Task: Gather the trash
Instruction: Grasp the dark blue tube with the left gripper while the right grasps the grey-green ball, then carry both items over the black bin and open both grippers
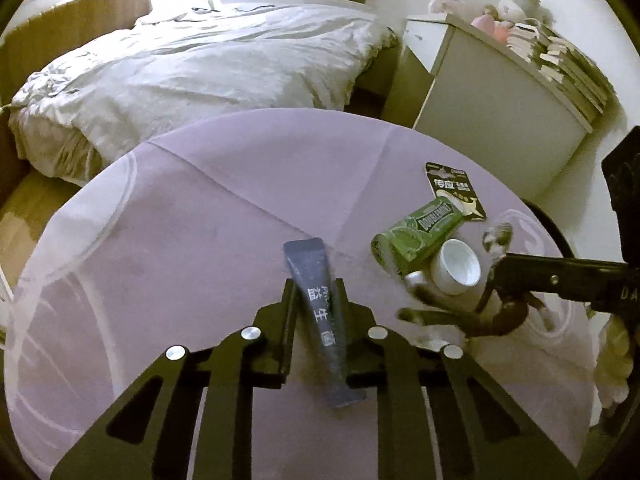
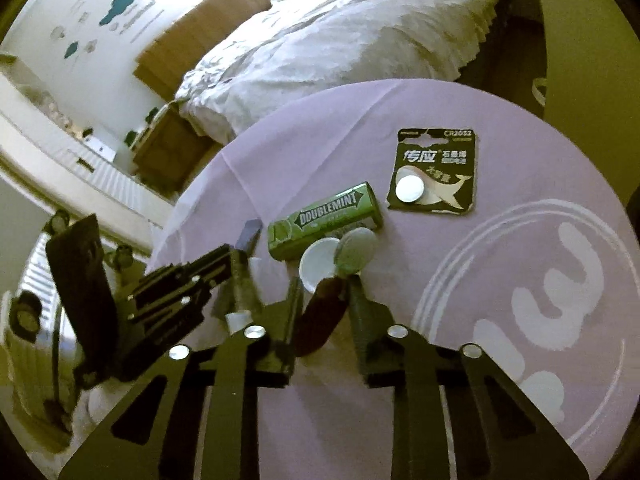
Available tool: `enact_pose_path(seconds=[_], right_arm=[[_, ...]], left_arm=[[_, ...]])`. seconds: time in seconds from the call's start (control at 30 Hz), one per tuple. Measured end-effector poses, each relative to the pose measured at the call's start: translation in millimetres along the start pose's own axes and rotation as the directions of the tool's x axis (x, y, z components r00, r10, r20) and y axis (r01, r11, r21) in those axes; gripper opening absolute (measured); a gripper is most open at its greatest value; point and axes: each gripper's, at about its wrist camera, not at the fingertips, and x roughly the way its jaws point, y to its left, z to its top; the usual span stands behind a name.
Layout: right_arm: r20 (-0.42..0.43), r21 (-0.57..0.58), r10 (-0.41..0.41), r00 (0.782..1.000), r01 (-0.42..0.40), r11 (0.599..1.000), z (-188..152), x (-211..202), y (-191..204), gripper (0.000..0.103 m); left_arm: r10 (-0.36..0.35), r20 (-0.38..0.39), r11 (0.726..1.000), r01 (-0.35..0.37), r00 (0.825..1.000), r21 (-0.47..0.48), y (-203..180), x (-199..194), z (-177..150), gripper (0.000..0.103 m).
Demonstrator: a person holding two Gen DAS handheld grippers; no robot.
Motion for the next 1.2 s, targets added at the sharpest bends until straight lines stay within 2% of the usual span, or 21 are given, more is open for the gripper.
enact_pose_path(seconds=[0.17, 0.33, 0.53, 0.67, 0.83, 1.0, 1.2], right_arm=[[0.057, -0.024, 0.002, 0.998, -0.001, 1.0, -9.6, -25.0, -2.8, 0.019], [0.103, -0.019, 0.001, 0.995, 0.001, 1.0, -12.1, -52.2, -13.0, 0.019], [0.164, -0.022, -0.021, 0.986, 0.025, 0.999, -9.3, -88.3, -24.3, 0.019], [0.22, -0.032, -0.037, 0.975, 0.046, 0.998, -8.0, -117.8, -27.5, 0.019], [0.285, -0.025, -0.069, 0.956, 0.08, 0.997, -6.3, -155.5, -40.8, 0.019], [0.345, 0.023, -0.123, 0.931, 0.123, 0.992, -7.4, -188.9, -68.9, 0.019], [0.396, 0.127, -0.211, 0.894, 0.175, 0.976, -16.6, -225.8, -120.1, 0.019]], left_arm=[[-0.044, 0.003, 0.998, 0.044, 0.999, -0.037, 9.3, -4.8, -3.5, 0.015], [-0.084, 0.061, 0.995, 0.087, 0.995, -0.051, 10.2, -29.7, -13.4, 0.015], [-0.13, 0.152, 0.991, 0.134, 0.98, -0.015, -11.9, -69.7, -1.1, 0.015], [-0.192, 0.191, 0.981, 0.189, 0.963, 0.032, -40.1, -86.6, 11.5, 0.015], [-0.288, 0.21, 0.956, 0.267, 0.934, 0.123, -89.3, -96.5, 29.4, 0.015], [-0.372, 0.197, 0.918, 0.328, 0.907, 0.223, -149.8, -94.4, 43.2, 0.015], [-0.449, 0.162, 0.865, 0.381, 0.879, 0.326, -217.4, -84.6, 54.0, 0.015]])
